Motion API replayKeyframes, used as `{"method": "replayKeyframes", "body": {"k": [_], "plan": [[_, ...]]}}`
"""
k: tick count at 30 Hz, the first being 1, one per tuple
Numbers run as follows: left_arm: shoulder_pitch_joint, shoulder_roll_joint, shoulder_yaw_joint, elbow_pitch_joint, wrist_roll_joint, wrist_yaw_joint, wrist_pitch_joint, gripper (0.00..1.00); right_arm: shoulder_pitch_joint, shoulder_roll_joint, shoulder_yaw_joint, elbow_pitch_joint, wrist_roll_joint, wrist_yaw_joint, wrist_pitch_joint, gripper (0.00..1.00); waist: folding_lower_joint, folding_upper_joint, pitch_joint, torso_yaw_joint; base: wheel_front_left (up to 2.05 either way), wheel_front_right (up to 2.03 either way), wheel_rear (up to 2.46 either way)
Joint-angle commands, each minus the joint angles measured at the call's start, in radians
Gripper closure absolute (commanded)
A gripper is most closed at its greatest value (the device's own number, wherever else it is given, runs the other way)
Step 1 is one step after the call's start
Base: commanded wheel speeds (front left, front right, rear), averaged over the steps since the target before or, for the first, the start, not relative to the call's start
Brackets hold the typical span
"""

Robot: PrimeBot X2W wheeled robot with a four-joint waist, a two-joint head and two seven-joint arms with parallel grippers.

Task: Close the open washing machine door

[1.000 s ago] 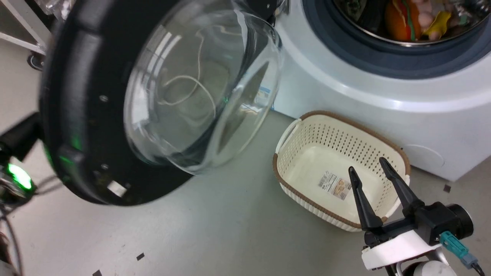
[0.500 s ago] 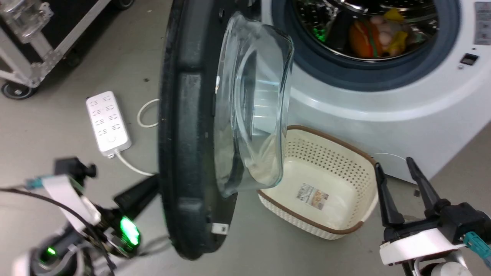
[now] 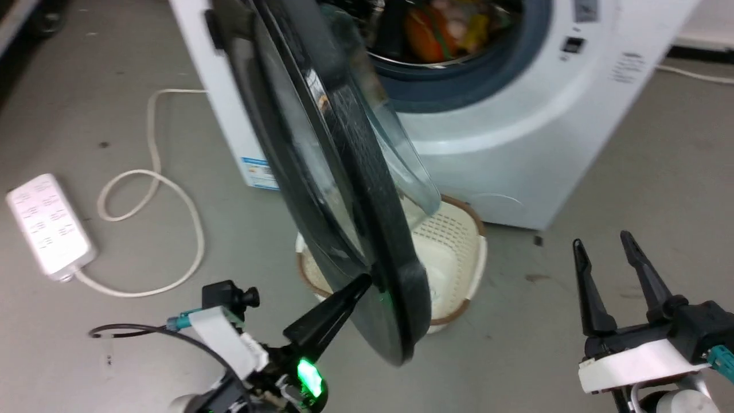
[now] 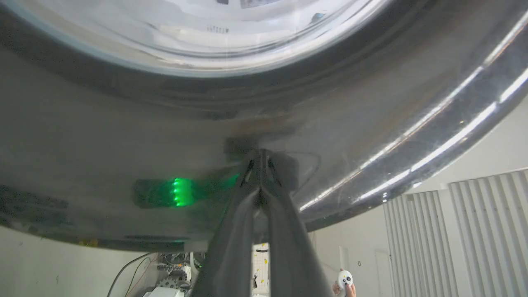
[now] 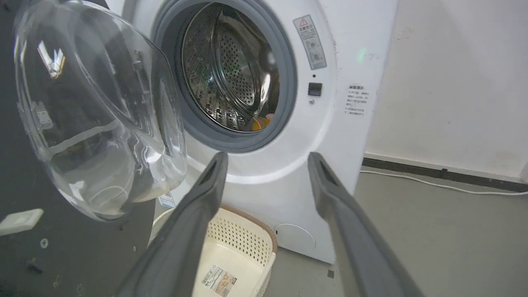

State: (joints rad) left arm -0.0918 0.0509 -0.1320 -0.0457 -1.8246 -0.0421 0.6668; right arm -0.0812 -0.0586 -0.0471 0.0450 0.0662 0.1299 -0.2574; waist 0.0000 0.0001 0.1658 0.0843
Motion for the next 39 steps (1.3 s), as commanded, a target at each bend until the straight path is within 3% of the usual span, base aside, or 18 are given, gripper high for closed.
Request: {"method": "replayKeyframes", "body": {"k": [1,11,17,21,30,35,39], "plan": [[-0.030,-0.001,-0.044,0.022,0.005,-0.025,-0.043,1.00,-0.007,0.004,-0.006,-0.006,-0.008,0.001,-0.004,0.00,0.0000,-0.0001,0.045,-0.089,0.00,0.00,0.00],[-0.280,-0.001,-0.227,0.161,-0.028,-0.080,-0.380,1.00,-0.033,0.008,-0.035,0.009,0.014,0.001,-0.004,0.00,0.0000,-0.0001,0.146,-0.296,0.00,0.00,0.00],[-0.449,-0.001,-0.244,0.279,-0.017,-0.083,-0.525,1.00,-0.046,0.008,-0.020,0.022,0.058,0.001,-0.004,0.00,0.0000,-0.0001,0.189,-0.382,0.00,0.00,0.00],[-0.614,-0.001,-0.234,0.436,-0.029,-0.075,-0.653,1.00,-0.055,0.008,0.009,0.034,0.088,0.001,-0.004,0.00,0.0000,-0.0001,0.217,-0.437,0.00,0.00,0.00],[-0.762,-0.001,-0.242,0.565,-0.043,-0.087,-0.702,1.00,-0.066,0.008,0.017,0.017,0.105,0.001,-0.004,0.00,0.0000,-0.0001,0.221,-0.440,0.00,0.00,0.00],[-0.727,-0.001,-0.258,0.538,-0.028,-0.088,-0.693,1.00,-0.061,0.008,0.002,-0.001,0.097,0.001,-0.004,0.00,0.0000,-0.0001,0.187,-0.387,0.00,0.00,0.00],[-0.602,0.006,-0.266,0.436,0.041,-0.088,-0.696,1.00,-0.048,0.008,-0.011,-0.019,0.079,0.001,-0.004,0.00,0.0000,-0.0001,0.126,-0.313,0.00,0.00,0.00]]}}
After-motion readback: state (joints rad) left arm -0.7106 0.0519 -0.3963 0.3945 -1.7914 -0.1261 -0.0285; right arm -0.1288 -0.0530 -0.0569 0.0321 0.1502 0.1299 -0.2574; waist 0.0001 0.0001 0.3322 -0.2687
